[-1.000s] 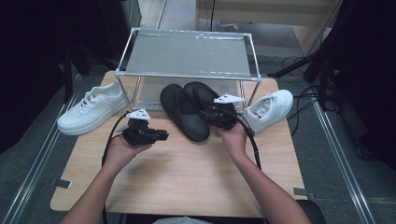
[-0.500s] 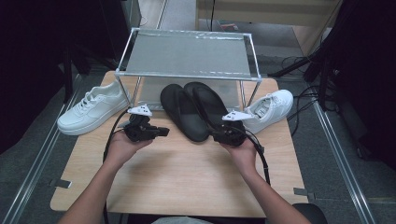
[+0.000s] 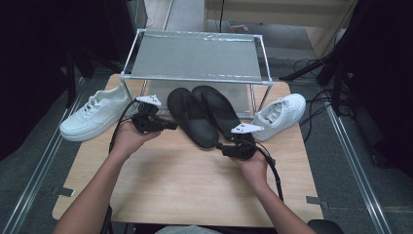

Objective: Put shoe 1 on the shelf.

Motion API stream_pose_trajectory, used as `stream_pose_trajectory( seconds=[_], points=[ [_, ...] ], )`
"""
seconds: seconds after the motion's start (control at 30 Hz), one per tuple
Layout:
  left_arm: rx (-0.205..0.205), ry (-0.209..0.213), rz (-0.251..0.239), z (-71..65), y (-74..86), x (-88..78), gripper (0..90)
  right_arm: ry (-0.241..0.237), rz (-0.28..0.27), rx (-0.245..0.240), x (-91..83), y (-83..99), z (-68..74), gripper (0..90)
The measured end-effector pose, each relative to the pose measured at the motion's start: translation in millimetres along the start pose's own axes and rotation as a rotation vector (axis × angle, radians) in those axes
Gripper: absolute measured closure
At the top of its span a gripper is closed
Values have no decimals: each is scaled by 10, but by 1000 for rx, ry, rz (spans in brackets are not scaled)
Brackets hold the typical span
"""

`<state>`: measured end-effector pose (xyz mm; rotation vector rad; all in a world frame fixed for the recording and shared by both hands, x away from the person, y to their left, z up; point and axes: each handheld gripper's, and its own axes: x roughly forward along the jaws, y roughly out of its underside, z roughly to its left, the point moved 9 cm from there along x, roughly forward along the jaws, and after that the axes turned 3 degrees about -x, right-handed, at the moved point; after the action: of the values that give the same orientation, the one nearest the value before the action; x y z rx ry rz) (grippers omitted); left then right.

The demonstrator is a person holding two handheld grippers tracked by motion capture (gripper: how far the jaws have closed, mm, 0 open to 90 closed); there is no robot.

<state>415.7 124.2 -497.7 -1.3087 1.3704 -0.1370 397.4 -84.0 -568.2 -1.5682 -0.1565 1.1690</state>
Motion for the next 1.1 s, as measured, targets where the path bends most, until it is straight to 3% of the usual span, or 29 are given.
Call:
stream_pose_trajectory(
  seconds=[0.37,0.6,0.77,0.9,1.03,1.1],
  points=[
    [45,-50,-39,208,-636,-182,900,-23,10,-6,38,36,65,491],
    [65,-72,-47,277,-1030,-305,900,-30,24,-4,77,63,77,507],
    [93,-117,-31,352,-1281,-345,900,-34,29,2,88,74,98,507],
    [86,-139,-21,451,-1412,-288,900,-32,28,-10,86,71,105,512],
    [93,-166,14,568,-1435,-168,891,-27,26,-23,91,80,82,516],
    [95,-157,27,612,-1418,-120,895,-30,24,-20,91,78,78,519]
  ],
)
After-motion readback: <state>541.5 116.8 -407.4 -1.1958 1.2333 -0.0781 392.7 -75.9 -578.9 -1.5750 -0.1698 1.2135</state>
